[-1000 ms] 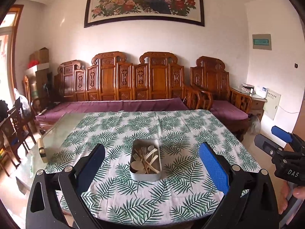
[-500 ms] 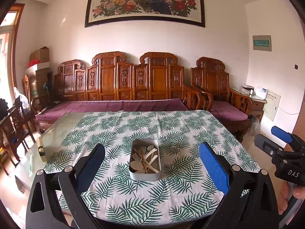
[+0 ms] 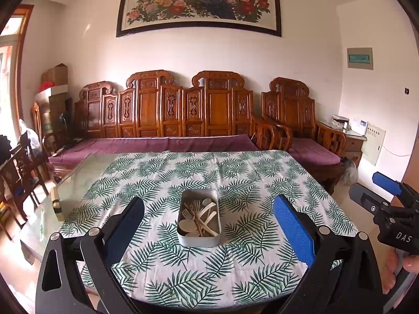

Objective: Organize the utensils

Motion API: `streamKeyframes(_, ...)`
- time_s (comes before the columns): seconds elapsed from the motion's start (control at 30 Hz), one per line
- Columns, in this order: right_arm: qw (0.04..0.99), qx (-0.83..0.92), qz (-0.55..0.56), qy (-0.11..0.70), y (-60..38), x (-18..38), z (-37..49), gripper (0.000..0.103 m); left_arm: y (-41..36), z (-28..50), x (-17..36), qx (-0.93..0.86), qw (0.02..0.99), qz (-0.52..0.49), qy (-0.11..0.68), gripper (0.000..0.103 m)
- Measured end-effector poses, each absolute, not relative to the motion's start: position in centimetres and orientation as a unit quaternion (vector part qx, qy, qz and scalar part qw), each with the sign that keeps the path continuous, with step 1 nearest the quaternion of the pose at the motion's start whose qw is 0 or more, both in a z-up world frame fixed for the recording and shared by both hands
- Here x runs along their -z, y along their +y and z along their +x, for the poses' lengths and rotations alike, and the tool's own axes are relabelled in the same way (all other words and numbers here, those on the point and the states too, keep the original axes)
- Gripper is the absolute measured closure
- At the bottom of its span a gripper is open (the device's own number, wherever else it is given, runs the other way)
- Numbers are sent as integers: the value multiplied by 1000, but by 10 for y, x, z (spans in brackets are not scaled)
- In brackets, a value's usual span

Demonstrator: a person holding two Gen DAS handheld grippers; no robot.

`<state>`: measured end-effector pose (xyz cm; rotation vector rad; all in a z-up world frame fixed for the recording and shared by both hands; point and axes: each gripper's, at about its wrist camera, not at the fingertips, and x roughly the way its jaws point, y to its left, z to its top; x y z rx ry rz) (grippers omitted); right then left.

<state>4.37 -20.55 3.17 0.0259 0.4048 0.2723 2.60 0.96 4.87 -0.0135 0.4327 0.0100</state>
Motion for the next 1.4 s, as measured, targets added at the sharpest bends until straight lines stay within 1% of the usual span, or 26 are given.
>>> streamKeyframes(1.4,970,-133,15,201,-205,-30,45,3,6,22,-44,4,978,-5,208,8)
